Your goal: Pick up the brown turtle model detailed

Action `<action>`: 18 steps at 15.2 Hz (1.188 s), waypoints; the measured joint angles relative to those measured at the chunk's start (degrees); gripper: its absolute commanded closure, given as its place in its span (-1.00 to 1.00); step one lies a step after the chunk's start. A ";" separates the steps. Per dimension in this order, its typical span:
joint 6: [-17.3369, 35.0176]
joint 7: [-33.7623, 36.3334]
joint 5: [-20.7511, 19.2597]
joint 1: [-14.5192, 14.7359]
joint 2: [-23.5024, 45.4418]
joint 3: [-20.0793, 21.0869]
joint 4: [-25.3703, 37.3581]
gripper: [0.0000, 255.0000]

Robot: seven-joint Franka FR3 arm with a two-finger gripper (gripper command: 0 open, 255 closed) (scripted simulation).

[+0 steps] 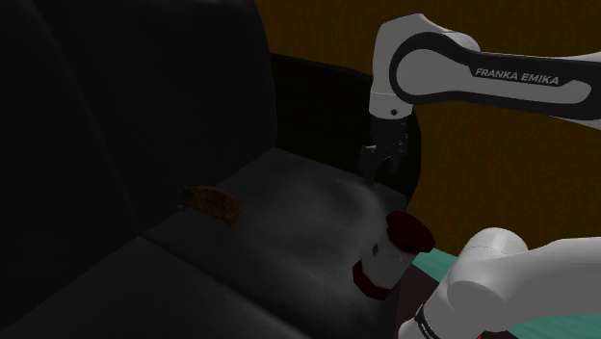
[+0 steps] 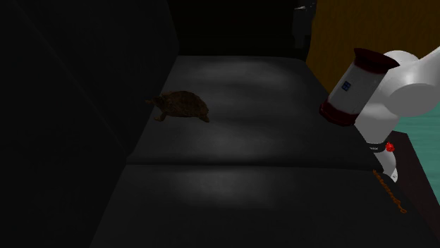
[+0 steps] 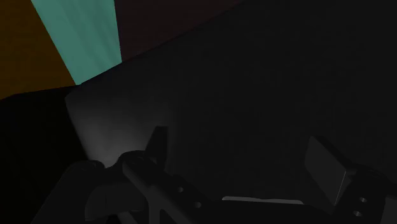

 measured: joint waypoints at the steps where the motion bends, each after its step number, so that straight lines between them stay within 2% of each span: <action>1: 0.00 0.00 0.00 0.00 0.00 0.00 0.00 -1.00; 18: 19.45 -14.13 3.84 9.84 22.45 4.43 12.85 -1.00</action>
